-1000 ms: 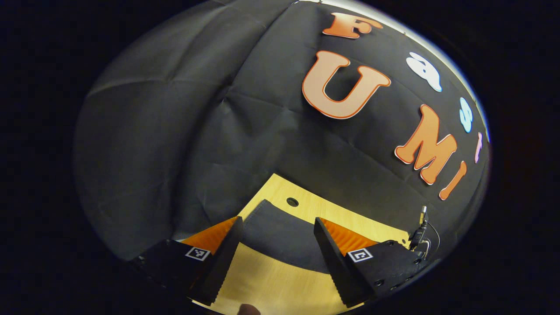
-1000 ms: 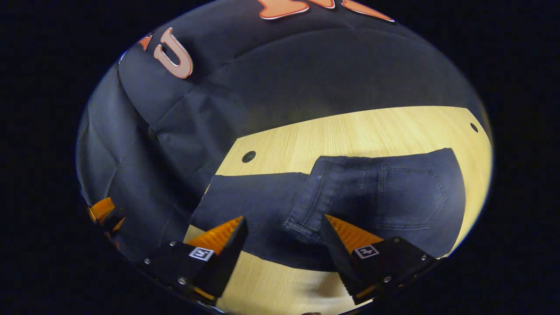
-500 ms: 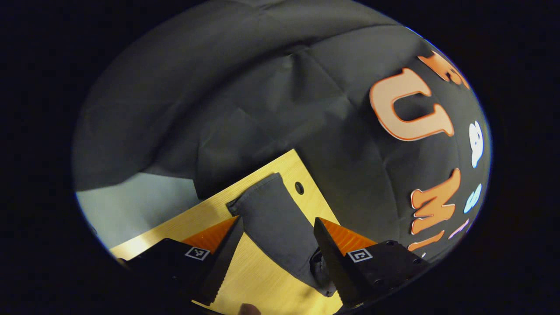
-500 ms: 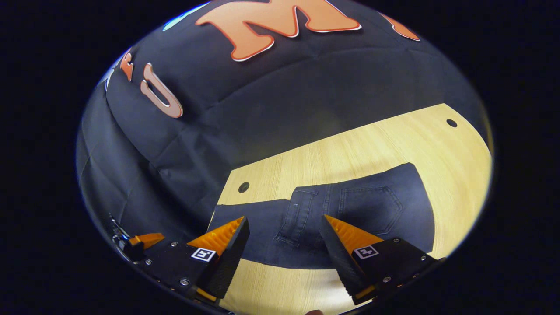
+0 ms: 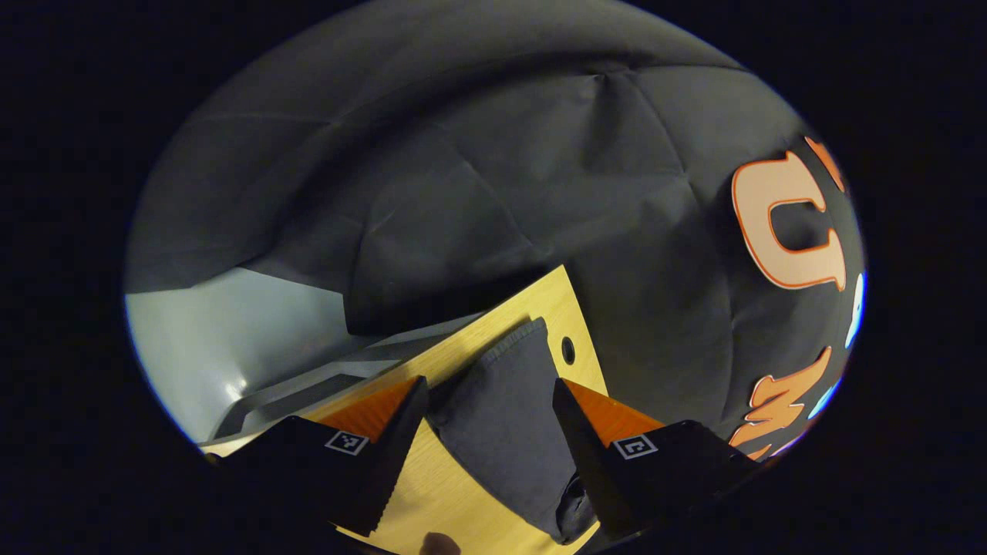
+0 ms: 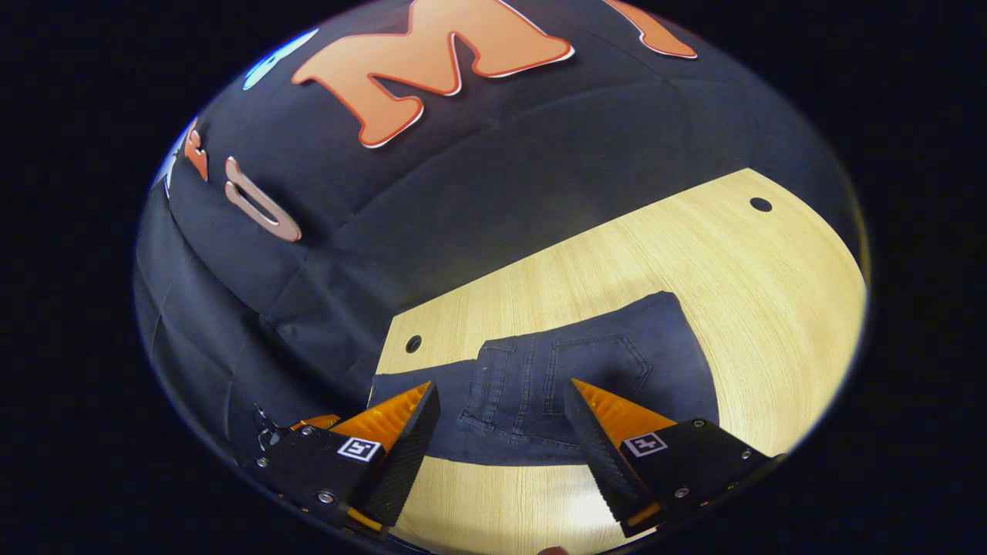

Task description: Grasp the waist and the cuffs of the jeans and fold them to make the two legs overlap; first hold the waist and fold one-third of the jeans toward the cuffs, then hold the cuffs and fold the remaining one-third in the same direction to finish folding.

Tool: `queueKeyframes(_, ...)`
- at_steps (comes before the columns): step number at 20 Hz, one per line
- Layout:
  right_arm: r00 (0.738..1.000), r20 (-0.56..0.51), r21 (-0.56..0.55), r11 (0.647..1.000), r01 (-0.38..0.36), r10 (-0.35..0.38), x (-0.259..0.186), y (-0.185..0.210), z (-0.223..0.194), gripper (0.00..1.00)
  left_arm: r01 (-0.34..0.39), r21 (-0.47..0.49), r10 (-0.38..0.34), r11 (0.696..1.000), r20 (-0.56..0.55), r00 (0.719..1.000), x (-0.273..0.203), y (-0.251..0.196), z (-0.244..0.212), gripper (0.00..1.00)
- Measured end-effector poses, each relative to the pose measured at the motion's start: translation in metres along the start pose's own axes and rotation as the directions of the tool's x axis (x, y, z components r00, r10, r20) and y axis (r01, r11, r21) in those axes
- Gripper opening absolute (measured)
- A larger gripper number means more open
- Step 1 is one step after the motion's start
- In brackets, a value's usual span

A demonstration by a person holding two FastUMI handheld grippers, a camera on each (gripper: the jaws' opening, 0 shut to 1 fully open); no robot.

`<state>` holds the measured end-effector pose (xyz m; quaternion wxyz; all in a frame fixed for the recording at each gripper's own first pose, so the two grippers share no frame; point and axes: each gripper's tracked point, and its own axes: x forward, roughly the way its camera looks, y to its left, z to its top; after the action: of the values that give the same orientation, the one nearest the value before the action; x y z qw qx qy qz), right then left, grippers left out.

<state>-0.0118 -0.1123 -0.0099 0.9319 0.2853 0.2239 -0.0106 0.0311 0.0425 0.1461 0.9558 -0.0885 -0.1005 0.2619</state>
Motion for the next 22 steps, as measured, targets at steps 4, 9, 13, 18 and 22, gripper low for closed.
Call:
queueKeyframes(4, 1.000, 0.012, 0.014, 1.000, 0.021, -0.021, -0.005, -0.008, 0.002, 0.98, -0.019, 0.035, 0.019, 0.999, 0.002, 1.000, 0.012, 0.013, 0.000, 0.99)
queueKeyframes(9, 1.000, 0.013, 0.050, 0.999, 0.002, -0.002, -0.010, -0.010, 0.001, 0.99, 0.034, 0.070, -0.033, 0.997, -0.012, 0.999, 0.016, 0.005, -0.018, 0.97)
queueKeyframes(13, 1.000, 0.007, 0.075, 0.997, 0.010, -0.010, -0.013, -0.021, -0.001, 0.99, 0.138, -0.023, -0.139, 0.990, -0.072, 0.988, 0.023, -0.022, -0.050, 0.97)
queueKeyframes(18, 1.000, 0.014, 0.121, 0.993, 0.013, -0.015, -0.021, -0.033, 0.008, 0.99, 0.091, 0.059, -0.087, 0.994, -0.062, 0.994, 0.058, -0.043, -0.080, 0.82)
queueKeyframes(22, 0.998, 0.037, 0.106, 0.993, 0.046, -0.050, -0.030, -0.049, 0.016, 0.99, 0.005, 0.031, -0.004, 1.000, -0.029, 1.000, 0.058, -0.043, -0.082, 0.05)
